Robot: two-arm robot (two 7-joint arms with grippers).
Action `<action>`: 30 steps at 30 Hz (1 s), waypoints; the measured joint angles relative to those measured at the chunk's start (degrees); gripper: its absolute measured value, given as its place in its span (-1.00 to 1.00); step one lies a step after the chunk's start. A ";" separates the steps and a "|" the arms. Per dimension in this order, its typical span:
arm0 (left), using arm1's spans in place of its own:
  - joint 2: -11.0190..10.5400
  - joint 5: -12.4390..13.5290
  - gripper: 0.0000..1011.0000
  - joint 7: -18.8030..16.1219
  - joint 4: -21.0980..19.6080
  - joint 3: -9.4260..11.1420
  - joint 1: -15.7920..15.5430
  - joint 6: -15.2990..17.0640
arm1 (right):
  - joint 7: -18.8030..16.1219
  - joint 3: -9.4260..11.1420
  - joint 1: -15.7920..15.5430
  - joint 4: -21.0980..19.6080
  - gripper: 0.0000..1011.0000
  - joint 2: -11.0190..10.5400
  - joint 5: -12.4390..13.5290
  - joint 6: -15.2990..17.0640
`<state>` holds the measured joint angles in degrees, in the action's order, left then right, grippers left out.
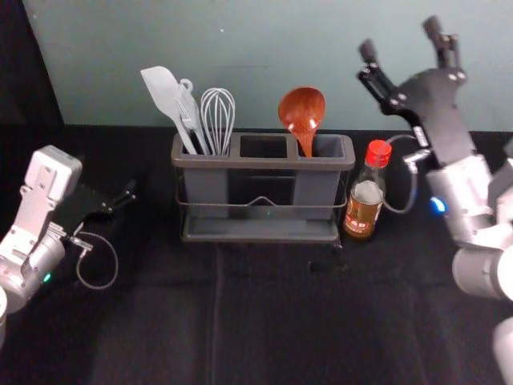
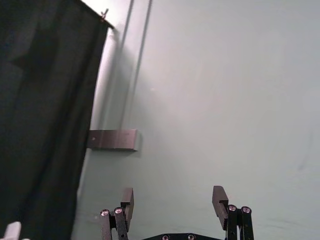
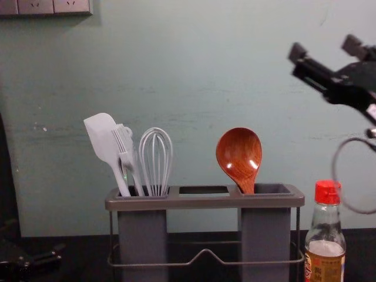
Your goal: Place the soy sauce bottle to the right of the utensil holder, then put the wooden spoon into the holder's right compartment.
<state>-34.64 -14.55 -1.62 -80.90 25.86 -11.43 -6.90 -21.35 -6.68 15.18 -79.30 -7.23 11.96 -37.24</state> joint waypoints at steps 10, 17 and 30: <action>0.00 0.00 0.99 0.00 0.00 0.00 0.00 0.00 | 2.89 5.51 -5.44 -4.38 0.99 -2.57 -1.88 2.99; 0.00 0.00 0.99 0.00 0.00 0.00 0.00 -0.01 | 8.62 7.43 -9.13 -8.13 0.99 -3.57 -9.51 13.27; 0.00 0.00 0.99 0.00 0.00 0.00 0.00 0.00 | 13.41 6.72 -13.05 -11.08 0.99 -5.79 -17.59 31.84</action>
<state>-34.65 -14.55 -1.62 -80.90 25.86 -11.43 -6.91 -7.94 0.04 2.14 -90.38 -13.02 -5.63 -5.40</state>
